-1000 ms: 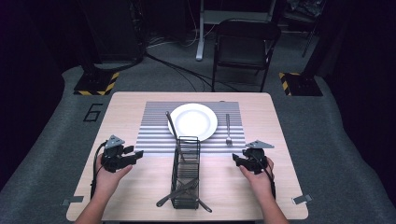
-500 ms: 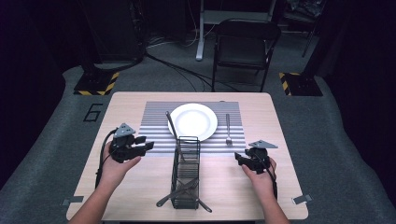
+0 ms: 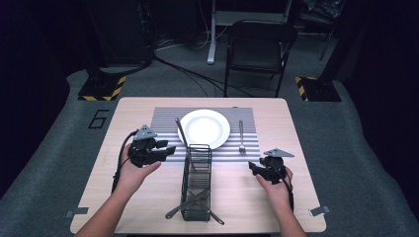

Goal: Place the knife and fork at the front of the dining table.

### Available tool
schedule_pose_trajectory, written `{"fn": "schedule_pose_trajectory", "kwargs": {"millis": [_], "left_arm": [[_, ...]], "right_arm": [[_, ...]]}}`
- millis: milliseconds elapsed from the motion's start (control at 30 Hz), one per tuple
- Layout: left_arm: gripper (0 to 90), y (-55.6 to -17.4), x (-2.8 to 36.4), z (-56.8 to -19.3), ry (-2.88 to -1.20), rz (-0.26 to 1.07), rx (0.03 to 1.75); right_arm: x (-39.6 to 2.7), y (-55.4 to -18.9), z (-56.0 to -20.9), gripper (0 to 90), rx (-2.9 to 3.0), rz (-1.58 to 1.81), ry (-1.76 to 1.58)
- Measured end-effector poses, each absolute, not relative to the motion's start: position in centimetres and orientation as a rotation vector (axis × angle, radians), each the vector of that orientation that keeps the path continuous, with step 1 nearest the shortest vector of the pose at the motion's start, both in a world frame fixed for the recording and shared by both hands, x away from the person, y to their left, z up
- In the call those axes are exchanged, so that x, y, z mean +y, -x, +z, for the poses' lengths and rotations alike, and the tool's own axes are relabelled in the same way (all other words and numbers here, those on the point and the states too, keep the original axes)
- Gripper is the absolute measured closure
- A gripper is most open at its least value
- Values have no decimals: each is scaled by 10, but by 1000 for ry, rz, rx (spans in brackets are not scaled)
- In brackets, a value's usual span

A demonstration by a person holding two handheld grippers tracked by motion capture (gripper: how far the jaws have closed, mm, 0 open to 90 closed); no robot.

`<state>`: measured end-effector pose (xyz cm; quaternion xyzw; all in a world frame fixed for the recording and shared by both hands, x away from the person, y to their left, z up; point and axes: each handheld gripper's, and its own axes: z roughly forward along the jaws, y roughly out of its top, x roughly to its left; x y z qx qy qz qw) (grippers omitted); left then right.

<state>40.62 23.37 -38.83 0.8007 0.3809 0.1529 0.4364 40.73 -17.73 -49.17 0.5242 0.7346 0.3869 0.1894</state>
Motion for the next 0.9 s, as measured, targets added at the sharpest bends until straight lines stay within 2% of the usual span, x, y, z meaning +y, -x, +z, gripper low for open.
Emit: {"fn": "schedule_pose_trajectory", "kwargs": {"millis": [567,900], "left_arm": [[617,-422,197,-398,-1999,296,908],[674,-428,189,-404,-1993,305,899]], "right_arm": [[-178,-408,-492,462,2063,1088,-1479],[-180,-408,-493,462,2063,1099,-1497]]}}
